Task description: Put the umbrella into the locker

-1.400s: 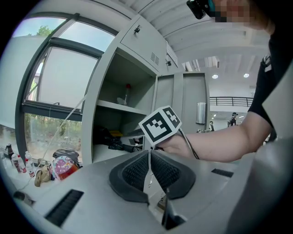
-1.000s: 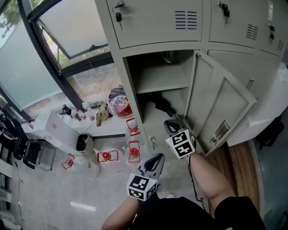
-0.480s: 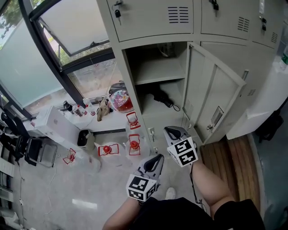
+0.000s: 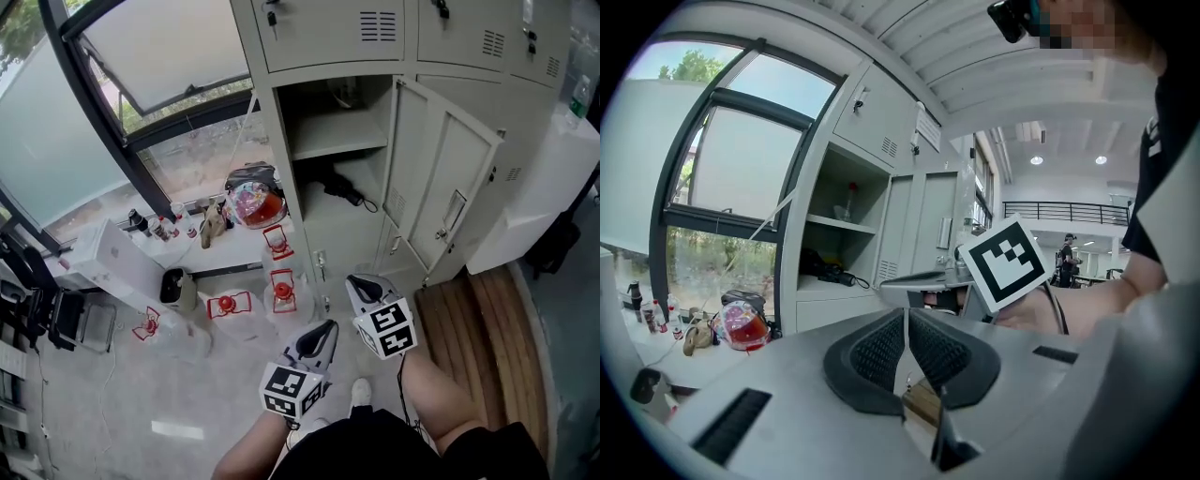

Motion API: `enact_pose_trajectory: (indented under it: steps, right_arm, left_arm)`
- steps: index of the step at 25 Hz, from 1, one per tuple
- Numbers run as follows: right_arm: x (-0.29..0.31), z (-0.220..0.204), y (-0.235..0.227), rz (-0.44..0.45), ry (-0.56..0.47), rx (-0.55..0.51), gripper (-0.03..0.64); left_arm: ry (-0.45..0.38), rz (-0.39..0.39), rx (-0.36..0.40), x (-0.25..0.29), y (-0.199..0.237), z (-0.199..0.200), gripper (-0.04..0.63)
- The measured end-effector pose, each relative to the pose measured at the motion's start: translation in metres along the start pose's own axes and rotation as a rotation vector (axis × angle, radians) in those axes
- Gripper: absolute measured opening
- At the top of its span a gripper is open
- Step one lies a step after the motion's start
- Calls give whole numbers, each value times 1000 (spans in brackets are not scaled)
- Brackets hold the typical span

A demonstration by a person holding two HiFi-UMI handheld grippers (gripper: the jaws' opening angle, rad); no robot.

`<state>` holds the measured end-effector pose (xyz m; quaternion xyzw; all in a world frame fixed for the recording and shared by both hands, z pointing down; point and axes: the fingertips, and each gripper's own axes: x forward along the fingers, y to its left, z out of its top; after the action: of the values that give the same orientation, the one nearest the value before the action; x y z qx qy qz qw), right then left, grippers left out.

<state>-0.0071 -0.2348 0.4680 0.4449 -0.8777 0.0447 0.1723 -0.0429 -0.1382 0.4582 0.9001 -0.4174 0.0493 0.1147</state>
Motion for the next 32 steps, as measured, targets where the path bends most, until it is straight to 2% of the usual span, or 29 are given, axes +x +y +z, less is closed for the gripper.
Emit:
enact_pose_trajectory:
  steps: [14,23,32]
  right_arm:
    - [-68,-34,86,-71,29,35,54]
    - [-88,-52,116,-95,41,60,54]
    - [-102,-48,135,-106,24,71,54]
  left_arm:
    - [13,-84,-30,-87,-31,-41,28]
    - [31,-118,-37,-113,-38,-61,28]
    - [6,-125,-34,-128,-37,-55,28]
